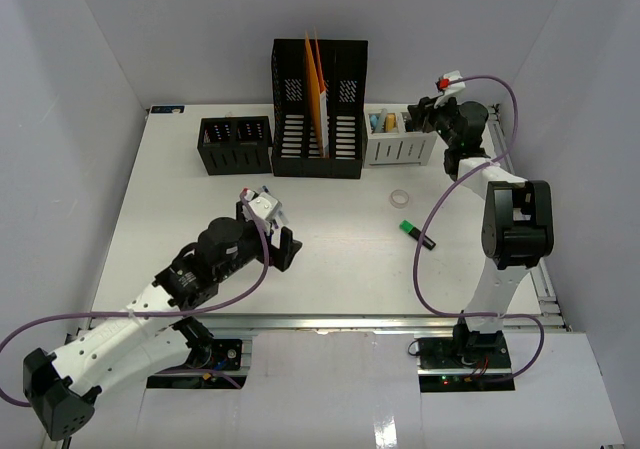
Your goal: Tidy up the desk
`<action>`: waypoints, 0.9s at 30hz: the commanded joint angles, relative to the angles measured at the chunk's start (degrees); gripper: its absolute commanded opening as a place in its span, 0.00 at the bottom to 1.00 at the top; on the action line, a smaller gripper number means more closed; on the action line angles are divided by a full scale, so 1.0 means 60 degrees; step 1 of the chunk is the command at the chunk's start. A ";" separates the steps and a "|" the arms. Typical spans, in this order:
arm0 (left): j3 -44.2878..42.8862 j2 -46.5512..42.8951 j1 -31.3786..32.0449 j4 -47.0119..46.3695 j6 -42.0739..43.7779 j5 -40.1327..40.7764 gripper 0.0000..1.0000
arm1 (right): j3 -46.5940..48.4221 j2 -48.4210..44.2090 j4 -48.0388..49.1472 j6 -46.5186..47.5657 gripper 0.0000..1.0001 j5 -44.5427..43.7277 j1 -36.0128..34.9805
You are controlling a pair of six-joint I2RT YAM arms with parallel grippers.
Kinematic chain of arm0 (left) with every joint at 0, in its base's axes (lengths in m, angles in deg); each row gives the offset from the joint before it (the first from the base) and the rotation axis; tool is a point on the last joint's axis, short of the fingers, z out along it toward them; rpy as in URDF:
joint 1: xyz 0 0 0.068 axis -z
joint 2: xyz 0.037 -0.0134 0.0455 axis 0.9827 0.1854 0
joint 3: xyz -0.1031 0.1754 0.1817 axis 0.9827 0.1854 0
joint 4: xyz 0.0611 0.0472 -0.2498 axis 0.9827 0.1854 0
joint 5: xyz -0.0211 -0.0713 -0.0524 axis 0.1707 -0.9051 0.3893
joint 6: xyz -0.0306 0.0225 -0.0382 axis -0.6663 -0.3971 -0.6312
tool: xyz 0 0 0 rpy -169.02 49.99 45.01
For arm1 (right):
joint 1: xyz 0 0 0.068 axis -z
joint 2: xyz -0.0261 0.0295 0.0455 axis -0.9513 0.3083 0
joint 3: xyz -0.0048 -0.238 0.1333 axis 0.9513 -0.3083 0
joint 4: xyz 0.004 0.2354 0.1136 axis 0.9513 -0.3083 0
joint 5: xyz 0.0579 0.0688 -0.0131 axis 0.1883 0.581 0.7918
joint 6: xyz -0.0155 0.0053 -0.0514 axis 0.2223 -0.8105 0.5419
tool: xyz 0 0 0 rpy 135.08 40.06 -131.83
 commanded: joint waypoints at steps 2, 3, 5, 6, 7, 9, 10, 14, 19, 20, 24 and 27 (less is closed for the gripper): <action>0.0187 0.0009 -0.0025 -0.0794 -0.0791 -0.1106 0.98 | -0.0035 -0.0271 0.0625 -0.0070 0.64 0.0135 -0.0004; 0.0274 0.0001 -0.0025 -0.0929 -0.1021 -0.1273 0.98 | -0.0098 -0.0350 0.0546 -0.0078 0.65 0.0151 0.0004; 0.0688 -0.0070 -0.0024 -0.1608 -0.1872 -0.1608 0.98 | -0.0244 -0.0776 0.0103 0.0085 0.70 0.0512 0.0037; 0.0876 -0.0058 -0.0024 -0.2116 -0.2424 -0.1790 0.98 | -0.0381 -0.1121 -0.0454 0.0310 0.73 0.0950 0.0043; 0.1065 -0.0046 -0.0024 -0.2624 -0.2976 -0.1972 0.98 | -0.0519 -0.1466 -0.1011 0.0536 0.76 0.1388 0.0050; 0.1610 0.0306 -0.0024 -0.3609 -0.3908 -0.2208 0.98 | -0.0415 -0.2259 -0.2926 0.2192 0.80 0.3184 0.0050; 0.1729 0.0531 -0.0024 -0.3828 -0.4419 -0.2209 0.98 | -0.0230 -0.2470 -0.4358 0.2904 0.81 0.3614 0.0027; 0.1403 0.1704 -0.0024 -0.3745 -0.6713 -0.1640 0.98 | 0.0591 -0.2924 -1.1493 0.5729 0.87 0.3354 -0.0094; 0.0207 0.3352 -0.0021 -0.2862 -0.9066 -0.0901 0.96 | -0.1390 -0.4000 -1.3457 0.6584 0.94 0.1333 -0.0085; 0.0055 0.3630 -0.0008 -0.2792 -0.9445 -0.0850 0.96 | -0.1743 -0.4218 -1.3347 0.6568 0.95 0.1156 -0.0096; -0.0910 0.4949 0.0032 -0.2049 -1.1036 -0.0797 0.92 | -0.2665 -0.4914 -1.2772 0.6326 0.96 0.0556 -0.0096; -0.1541 0.5865 0.0107 -0.1415 -1.1532 -0.0795 0.89 | -0.2913 -0.4726 -1.2560 0.6132 0.96 0.0377 -0.0126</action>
